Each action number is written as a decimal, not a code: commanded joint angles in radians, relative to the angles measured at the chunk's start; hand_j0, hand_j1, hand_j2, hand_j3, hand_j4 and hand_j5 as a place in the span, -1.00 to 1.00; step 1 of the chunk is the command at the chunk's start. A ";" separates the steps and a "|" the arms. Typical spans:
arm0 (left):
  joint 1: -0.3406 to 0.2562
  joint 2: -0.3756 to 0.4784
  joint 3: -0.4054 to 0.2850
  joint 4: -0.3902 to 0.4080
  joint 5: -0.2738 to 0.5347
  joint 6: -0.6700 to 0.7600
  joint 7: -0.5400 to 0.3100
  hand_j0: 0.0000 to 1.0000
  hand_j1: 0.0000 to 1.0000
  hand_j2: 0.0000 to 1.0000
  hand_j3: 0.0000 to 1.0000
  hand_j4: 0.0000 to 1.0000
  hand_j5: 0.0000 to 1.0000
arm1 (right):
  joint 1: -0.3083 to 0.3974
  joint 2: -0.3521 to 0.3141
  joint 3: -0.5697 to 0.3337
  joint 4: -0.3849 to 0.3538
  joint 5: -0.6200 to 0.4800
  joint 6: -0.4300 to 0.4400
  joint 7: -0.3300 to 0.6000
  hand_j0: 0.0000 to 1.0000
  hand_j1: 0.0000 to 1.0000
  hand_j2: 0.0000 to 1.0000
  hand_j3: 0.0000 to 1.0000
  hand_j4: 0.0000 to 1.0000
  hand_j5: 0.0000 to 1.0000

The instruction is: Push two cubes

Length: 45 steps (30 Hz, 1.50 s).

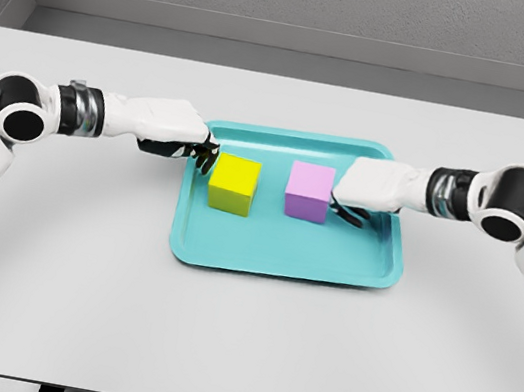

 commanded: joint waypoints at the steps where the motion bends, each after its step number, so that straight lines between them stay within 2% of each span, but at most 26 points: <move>1: 0.000 0.000 -0.010 -0.003 0.005 0.003 0.000 -0.31 -0.31 -0.31 -0.31 -0.31 -0.31 | 0.000 0.007 0.002 -0.001 -0.003 0.002 0.000 -0.91 -0.91 -0.91 -0.91 -0.91 -0.91; 7: 0.000 -0.014 -0.034 -0.001 0.007 0.003 0.000 -0.31 -0.31 -0.31 -0.31 -0.31 -0.31 | -0.006 0.011 0.011 0.001 0.000 0.002 0.000 -0.90 -0.90 -0.90 -0.90 -0.90 -0.90; 12: -0.003 -0.022 -0.047 -0.001 0.007 0.003 0.000 -0.32 -0.32 -0.32 -0.32 -0.32 -0.32 | -0.006 -0.030 0.000 0.005 0.004 0.002 0.000 -0.89 -0.89 -0.89 -0.89 -0.89 -0.89; 15: -0.009 -0.023 -0.042 0.005 0.015 0.003 0.000 -0.32 -0.32 -0.32 -0.32 -0.32 -0.32 | -0.006 -0.067 -0.046 0.005 0.003 0.002 0.000 -0.88 -0.88 -0.88 -0.88 -0.88 -0.88; 19: -0.014 -0.037 -0.042 0.008 0.021 0.003 0.000 -0.32 -0.32 -0.32 -0.32 -0.32 -0.32 | -0.006 -0.098 -0.161 0.002 -0.017 0.002 0.000 -0.82 -0.82 -0.82 -0.82 -0.82 -0.82; 23: -0.015 -0.045 -0.039 0.011 0.022 0.003 0.000 -0.34 -0.34 -0.34 -0.34 -0.34 -0.34 | 0.003 -0.105 -0.252 0.005 -0.126 0.002 0.000 -0.76 -0.76 -0.76 -0.76 -0.76 -0.76; 25: -0.017 -0.045 -0.036 0.013 0.022 0.003 0.000 -0.34 -0.34 -0.34 -0.34 -0.34 -0.34 | -0.002 -0.180 -0.261 0.005 -0.220 0.002 0.000 -0.75 -0.75 -0.75 -0.75 -0.75 -0.75; 26: -0.017 -0.045 -0.036 0.016 0.022 0.003 0.000 -0.35 -0.35 -0.35 -0.35 -0.35 -0.35 | -0.011 -0.202 -0.268 0.004 -0.223 0.002 0.000 -0.73 -0.73 -0.73 -0.73 -0.73 -0.73; 27: -0.018 -0.045 -0.034 0.022 0.022 0.003 0.000 -0.35 -0.35 -0.35 -0.35 -0.35 -0.35 | -0.006 -0.216 -0.298 -0.008 -0.240 0.002 0.000 -0.66 -0.66 -0.66 -0.66 -0.66 -0.66; 29: -0.020 -0.051 -0.027 0.028 0.022 0.003 0.000 -0.35 -0.35 -0.35 -0.35 -0.35 -0.35 | 0.000 -0.217 -0.299 0.024 -0.240 0.002 0.000 -0.57 -0.57 -0.57 -0.57 -0.57 -0.57; 32: -0.032 -0.074 -0.016 0.095 0.022 0.003 0.000 -0.35 -0.35 -0.35 -0.35 -0.35 -0.35 | -0.003 -0.213 -0.354 0.019 -0.235 0.002 0.000 -0.29 -0.29 -0.29 -0.29 -0.29 -0.29; 35: -0.037 -0.071 0.030 0.109 0.022 0.003 0.000 -0.35 -0.35 -0.35 -0.35 -0.35 -0.35 | 0.006 -0.205 -0.353 0.007 -0.234 0.002 0.000 -0.19 -0.19 -0.19 -0.19 -0.19 -0.19; 36: -0.041 -0.070 0.033 0.114 0.022 0.003 0.000 -0.35 -0.35 -0.35 -0.35 -0.35 -0.35 | 0.006 -0.203 -0.350 0.007 -0.232 0.002 0.000 -0.03 -0.03 -0.03 -0.03 -0.03 -0.03; 37: -0.058 -0.054 0.036 0.112 0.048 0.003 0.000 -0.33 -0.33 -0.33 -0.33 -0.33 -0.33 | 0.006 -0.197 -0.347 0.007 -0.227 0.002 0.000 0.23 0.23 0.23 0.23 0.23 0.23; 38: -0.054 0.018 0.036 0.097 0.185 0.003 0.000 -0.31 -0.31 -0.31 -0.31 -0.31 -0.31 | 0.005 -0.179 -0.337 0.007 -0.211 0.002 0.000 0.54 0.54 0.54 0.54 0.54 0.54; 39: -0.046 0.076 0.030 0.033 0.285 0.003 0.000 -0.27 -0.27 -0.27 -0.27 -0.27 -0.27 | 0.003 -0.150 -0.337 0.007 -0.174 0.002 0.000 0.69 0.69 0.69 0.69 0.69 0.69; 41: 0.052 0.173 0.025 -0.222 0.292 0.003 0.000 -0.27 -0.27 -0.27 -0.27 -0.27 -0.27 | 0.002 -0.090 -0.334 0.008 -0.108 0.002 0.000 0.68 0.68 0.68 0.68 0.68 0.68; 42: 0.074 0.196 0.022 -0.279 0.292 0.003 0.000 -0.27 -0.27 -0.27 -0.27 -0.27 -0.27 | 0.002 -0.067 -0.334 0.010 -0.060 0.002 0.000 0.60 0.60 0.60 0.60 0.60 0.60; 43: 0.084 0.213 0.018 -0.319 0.292 0.003 0.000 -0.27 -0.27 -0.27 -0.27 -0.27 -0.27 | -0.002 -0.055 -0.331 0.012 -0.039 0.002 0.000 0.42 0.42 0.42 0.42 0.42 0.42; 44: 0.086 0.213 0.016 -0.323 0.292 0.003 0.000 -0.27 -0.27 -0.27 -0.27 -0.27 -0.27 | -0.008 -0.050 -0.324 0.012 -0.039 0.002 0.000 0.15 0.15 0.15 0.15 0.15 0.15; 45: 0.086 0.213 0.007 -0.325 0.292 0.003 0.000 -0.27 -0.27 -0.27 -0.27 -0.27 -0.27 | -0.015 -0.044 -0.324 0.012 -0.039 0.002 0.000 -0.04 -0.04 -0.04 -0.04 -0.04 -0.04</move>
